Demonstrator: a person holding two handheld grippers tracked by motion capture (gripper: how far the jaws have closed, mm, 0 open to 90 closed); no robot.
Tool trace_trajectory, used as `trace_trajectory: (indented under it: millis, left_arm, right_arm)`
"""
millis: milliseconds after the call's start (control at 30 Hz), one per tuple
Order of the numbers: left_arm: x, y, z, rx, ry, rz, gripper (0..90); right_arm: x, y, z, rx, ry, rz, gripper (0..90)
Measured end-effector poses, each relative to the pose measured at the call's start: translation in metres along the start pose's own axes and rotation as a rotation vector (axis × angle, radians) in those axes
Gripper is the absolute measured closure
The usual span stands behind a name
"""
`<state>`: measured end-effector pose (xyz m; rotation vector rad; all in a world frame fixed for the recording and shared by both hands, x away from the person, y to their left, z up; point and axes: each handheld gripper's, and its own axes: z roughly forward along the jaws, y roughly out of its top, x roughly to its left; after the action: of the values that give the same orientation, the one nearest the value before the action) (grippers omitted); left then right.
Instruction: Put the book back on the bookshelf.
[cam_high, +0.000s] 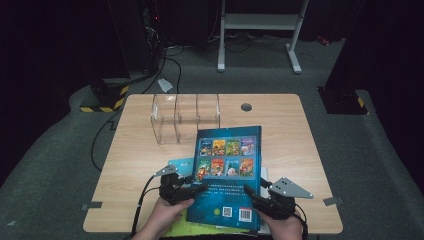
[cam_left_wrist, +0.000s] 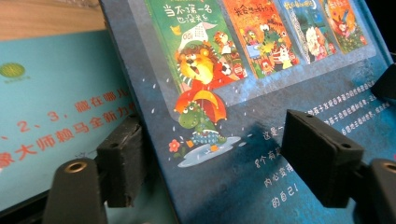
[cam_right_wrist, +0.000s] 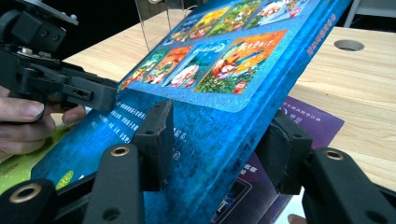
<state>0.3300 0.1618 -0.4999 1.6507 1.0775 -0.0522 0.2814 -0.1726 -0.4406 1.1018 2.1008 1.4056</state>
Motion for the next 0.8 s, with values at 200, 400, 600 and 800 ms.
trace_trajectory:
  millis: [200,400,600,800]
  left_arm:
    - [-0.009,0.002,-0.007,-0.048,0.043,0.068,33.7]
    - [-0.015,0.003,-0.012,-0.086,0.08,0.125,35.1]
    - [-0.016,0.006,-0.016,-0.107,0.111,0.156,35.2]
    - [-0.018,0.01,-0.023,-0.135,0.148,0.196,36.0]
  right_arm:
    - [-0.001,0.0,-0.001,0.004,-0.013,0.001,48.7]
    - [-0.001,0.002,0.0,0.002,-0.018,0.0,48.7]
    - [0.001,0.008,0.004,-0.004,-0.024,-0.012,48.8]
    - [0.005,0.016,0.008,-0.01,-0.034,-0.039,49.0]
